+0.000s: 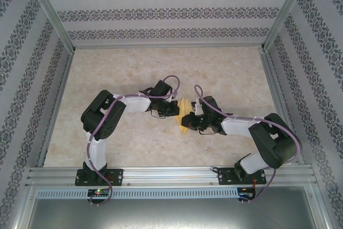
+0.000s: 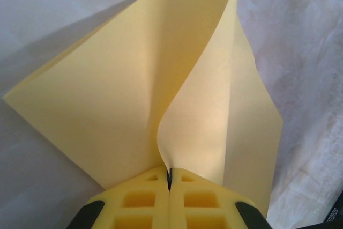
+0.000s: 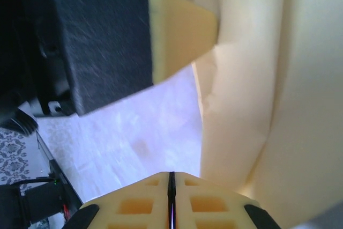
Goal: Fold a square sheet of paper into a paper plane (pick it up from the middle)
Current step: Fourth fold the wing at the center of the table.
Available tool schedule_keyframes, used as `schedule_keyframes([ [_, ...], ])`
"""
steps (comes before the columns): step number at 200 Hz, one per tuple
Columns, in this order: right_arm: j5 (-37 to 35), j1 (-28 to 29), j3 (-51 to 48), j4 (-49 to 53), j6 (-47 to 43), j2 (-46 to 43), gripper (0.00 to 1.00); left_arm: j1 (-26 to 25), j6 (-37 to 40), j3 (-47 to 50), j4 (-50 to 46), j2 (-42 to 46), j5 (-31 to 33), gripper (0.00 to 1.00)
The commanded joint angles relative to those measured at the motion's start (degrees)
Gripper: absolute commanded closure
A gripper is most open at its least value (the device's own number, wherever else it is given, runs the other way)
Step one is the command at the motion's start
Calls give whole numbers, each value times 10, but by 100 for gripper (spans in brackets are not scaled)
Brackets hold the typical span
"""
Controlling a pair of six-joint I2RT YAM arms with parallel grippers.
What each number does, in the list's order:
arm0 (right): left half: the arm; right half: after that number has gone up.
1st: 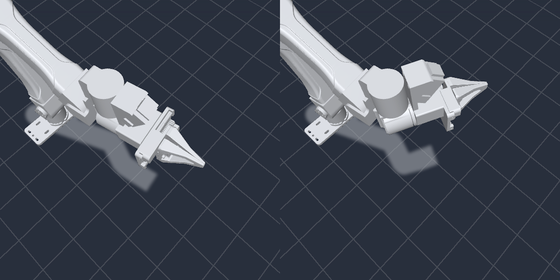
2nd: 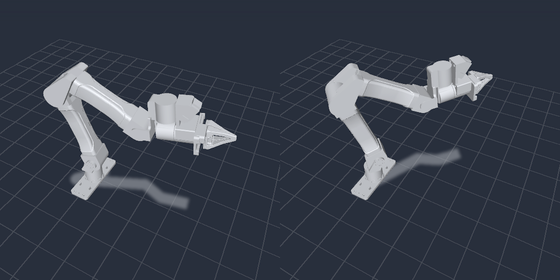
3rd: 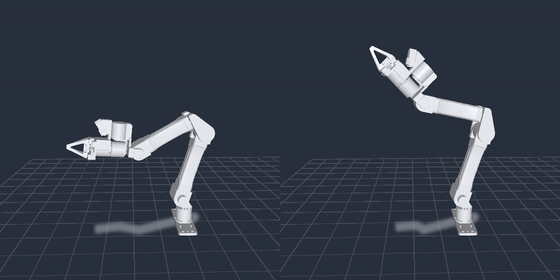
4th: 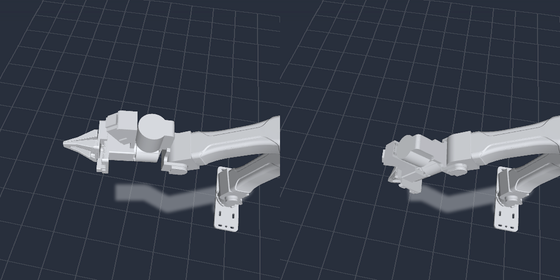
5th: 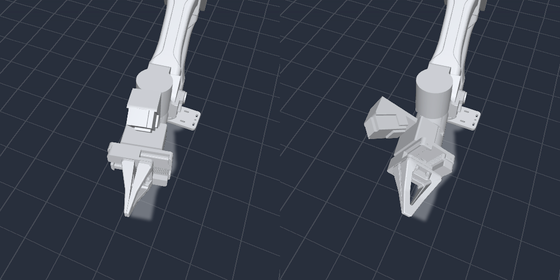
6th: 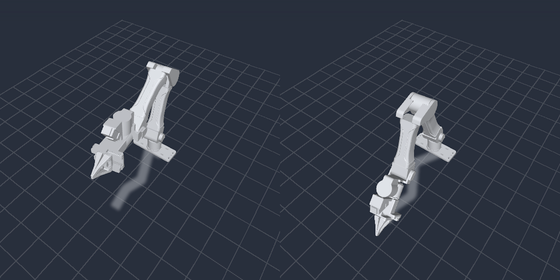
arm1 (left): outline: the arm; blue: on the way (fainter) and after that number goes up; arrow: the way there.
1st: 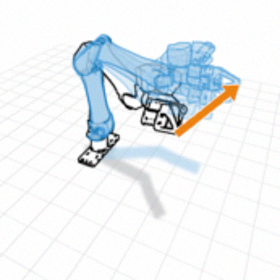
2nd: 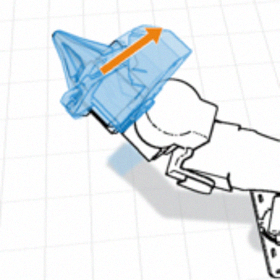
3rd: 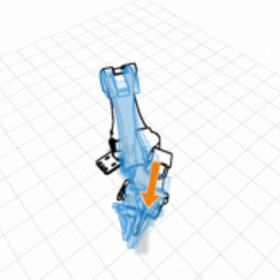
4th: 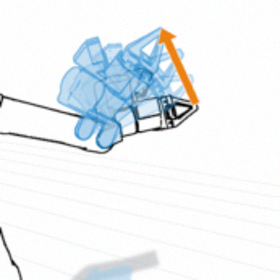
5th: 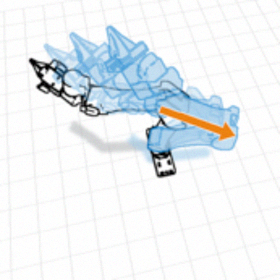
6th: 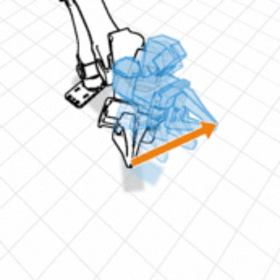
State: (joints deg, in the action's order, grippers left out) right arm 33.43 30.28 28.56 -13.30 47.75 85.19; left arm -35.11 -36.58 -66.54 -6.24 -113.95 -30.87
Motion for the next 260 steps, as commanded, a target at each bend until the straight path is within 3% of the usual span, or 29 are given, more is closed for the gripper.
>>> schedule_keyframes([
  [1,-15,9,-17,28,-13,-12,91,7,16,8,-46,-10,33,100],
  [87,-11,22,-10,21,-19,12,91,10,16,12,-45,-11,32,100],
  [260,-57,40,0,129,-85,23,92,15,8,0,-46,21,4,100],
])
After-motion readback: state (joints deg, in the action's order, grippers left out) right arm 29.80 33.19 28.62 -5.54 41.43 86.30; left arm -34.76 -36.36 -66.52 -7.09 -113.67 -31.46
